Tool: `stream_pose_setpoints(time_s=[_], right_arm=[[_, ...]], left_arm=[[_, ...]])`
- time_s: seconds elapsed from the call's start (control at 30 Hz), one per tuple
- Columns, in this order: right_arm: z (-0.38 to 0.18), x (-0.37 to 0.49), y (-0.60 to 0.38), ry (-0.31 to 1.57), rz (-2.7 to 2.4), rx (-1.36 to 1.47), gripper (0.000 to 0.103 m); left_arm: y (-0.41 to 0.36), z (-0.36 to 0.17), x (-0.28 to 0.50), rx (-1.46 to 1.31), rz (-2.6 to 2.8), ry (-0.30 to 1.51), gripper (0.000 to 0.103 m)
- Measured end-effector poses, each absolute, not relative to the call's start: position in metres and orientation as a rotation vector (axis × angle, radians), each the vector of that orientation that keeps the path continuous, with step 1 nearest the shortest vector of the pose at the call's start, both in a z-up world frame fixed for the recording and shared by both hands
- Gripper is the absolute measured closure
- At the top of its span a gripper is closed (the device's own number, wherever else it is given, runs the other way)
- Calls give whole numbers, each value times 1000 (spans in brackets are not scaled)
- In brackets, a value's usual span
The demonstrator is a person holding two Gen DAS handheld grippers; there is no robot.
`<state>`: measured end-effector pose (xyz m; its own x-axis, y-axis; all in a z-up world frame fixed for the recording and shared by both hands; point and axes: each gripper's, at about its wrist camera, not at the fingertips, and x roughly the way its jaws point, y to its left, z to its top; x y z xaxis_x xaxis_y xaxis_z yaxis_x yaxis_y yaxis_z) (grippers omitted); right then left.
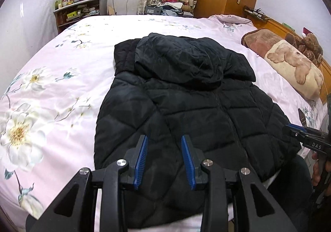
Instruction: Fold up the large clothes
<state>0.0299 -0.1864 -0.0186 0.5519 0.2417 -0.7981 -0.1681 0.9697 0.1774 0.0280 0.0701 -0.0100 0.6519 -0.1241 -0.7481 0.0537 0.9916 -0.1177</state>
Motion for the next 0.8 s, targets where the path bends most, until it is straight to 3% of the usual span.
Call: stream_pose_setpoints(time_s=[0.07,0.47,0.8], right_arm=[[-19,23,-189,952,241,90,55],[-23,20,-207,951,191,112,55],[-37,30,-252,979,83,165,54]], left_arm=[[71,-11,22,-85,-98,857,67],[86,-23,14,-97,-31,869,53],[112,-56,24,-114,38,937,51]])
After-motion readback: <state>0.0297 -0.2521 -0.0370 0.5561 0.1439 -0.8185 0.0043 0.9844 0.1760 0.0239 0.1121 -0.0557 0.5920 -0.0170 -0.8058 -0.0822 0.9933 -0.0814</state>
